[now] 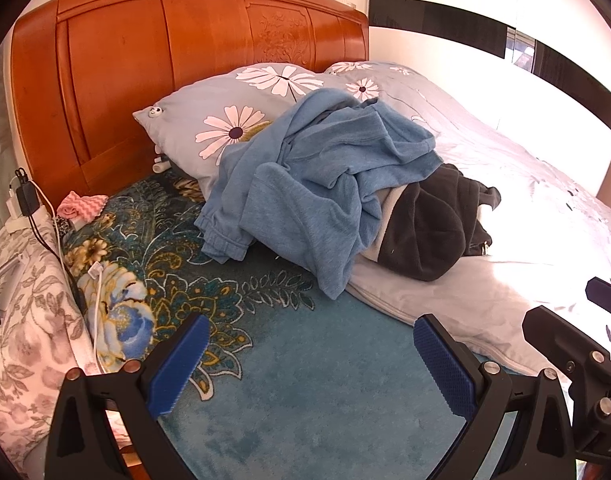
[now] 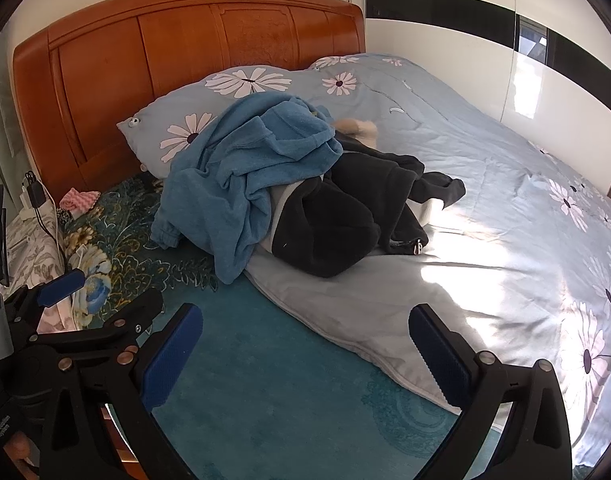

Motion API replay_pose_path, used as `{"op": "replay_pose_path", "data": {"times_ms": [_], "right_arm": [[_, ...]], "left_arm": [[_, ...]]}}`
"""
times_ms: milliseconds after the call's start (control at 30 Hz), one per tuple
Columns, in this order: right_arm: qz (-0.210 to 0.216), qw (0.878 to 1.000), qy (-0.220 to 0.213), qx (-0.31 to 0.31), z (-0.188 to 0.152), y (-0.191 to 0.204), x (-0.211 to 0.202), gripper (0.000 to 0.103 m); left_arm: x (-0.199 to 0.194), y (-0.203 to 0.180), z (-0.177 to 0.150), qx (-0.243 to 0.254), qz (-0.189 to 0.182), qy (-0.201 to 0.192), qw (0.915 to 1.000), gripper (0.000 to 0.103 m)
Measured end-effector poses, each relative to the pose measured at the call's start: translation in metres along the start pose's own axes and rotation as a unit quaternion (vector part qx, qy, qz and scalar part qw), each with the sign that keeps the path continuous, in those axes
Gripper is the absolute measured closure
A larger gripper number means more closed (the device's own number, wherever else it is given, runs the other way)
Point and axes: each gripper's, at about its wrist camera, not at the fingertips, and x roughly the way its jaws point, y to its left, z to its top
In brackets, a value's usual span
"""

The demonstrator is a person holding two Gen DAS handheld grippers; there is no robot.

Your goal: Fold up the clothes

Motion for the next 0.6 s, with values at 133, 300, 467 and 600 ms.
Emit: {"op": "replay_pose_path", "data": {"times_ms": [133, 300, 467, 600], "right_arm": [[0.001, 1.0, -0.006, 0.003, 0.0, -0.001, -0.005, 0.0], [-0.001, 1.0, -0.01, 0.0, 0.003, -0.002, -0.009, 0.0], [-0.002, 1.0, -0.014, -0.004, 0.006, -0.003, -0.014, 0.0], [0.011, 1.0, -0.023, 0.003, 0.008, -0.006, -0.02, 0.0]], "left_arm": [[0.001, -0.001, 0.0, -0.006, -0.009, 0.002, 0.9999, 0.0], [-0.006, 0.001, 0.002, -0.018, -0.031, -0.01, 0.9993, 0.0], [-0.016, 0.002, 0.002, -0.007, -0.034, -0.028, 0.999, 0.0], [-0.02, 0.003, 0.005, -0.013, -0.051, -0.027, 0.9982, 0.0]]}}
